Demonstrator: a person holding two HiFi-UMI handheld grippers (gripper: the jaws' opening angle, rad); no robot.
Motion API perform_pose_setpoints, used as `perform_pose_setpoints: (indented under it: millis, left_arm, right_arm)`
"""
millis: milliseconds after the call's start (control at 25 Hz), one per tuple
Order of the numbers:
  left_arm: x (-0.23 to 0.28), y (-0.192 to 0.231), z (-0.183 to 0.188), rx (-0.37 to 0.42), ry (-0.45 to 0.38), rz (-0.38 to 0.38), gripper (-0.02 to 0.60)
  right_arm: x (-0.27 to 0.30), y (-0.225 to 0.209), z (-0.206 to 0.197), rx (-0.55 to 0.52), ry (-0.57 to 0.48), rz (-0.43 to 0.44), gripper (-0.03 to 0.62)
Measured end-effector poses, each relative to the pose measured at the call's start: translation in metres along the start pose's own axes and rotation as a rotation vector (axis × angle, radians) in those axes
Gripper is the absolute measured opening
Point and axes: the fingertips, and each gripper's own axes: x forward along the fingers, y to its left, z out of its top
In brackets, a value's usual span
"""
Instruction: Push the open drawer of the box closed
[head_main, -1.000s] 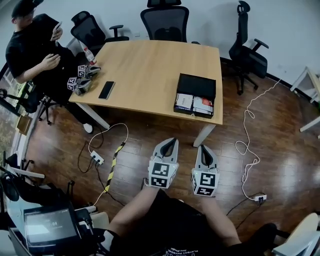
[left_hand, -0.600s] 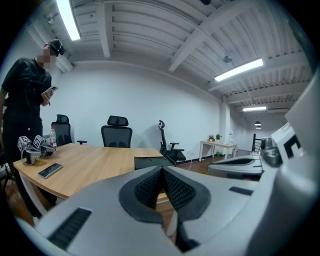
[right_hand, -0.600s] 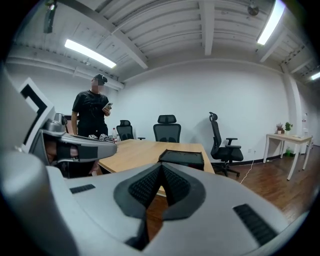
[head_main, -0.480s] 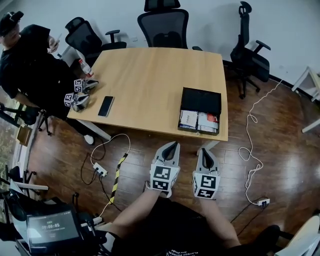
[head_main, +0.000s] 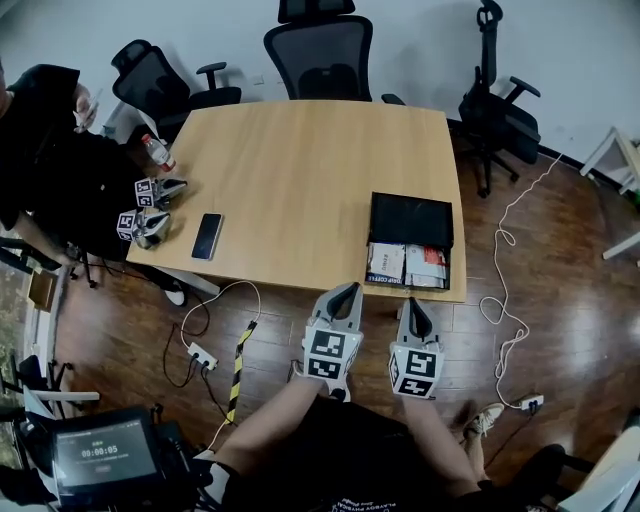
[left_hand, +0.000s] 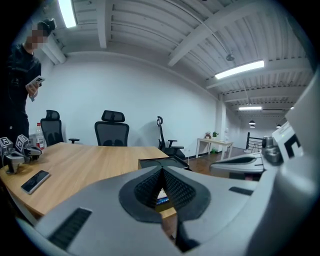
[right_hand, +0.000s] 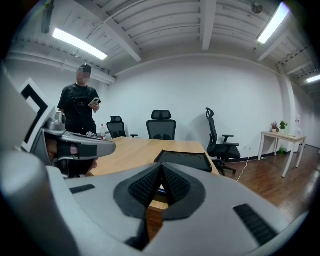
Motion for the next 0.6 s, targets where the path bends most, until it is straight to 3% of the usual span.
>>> perform_pose_setpoints:
  millis: [280, 600]
  left_arm:
    - [0.020, 0.020, 0.005, -0.019, -0.002, -0.028, -0.002]
    - [0.037, 0.006, -0.008, -0.015, 0.025, -0.039, -0.002]
  right_arm:
    - [0.020, 0.001, 0.004, -0.017, 0.014, -0.032, 0.005]
    - [0.023, -0.019, -0.017, 0.003, 0.053, -0.043, 0.005]
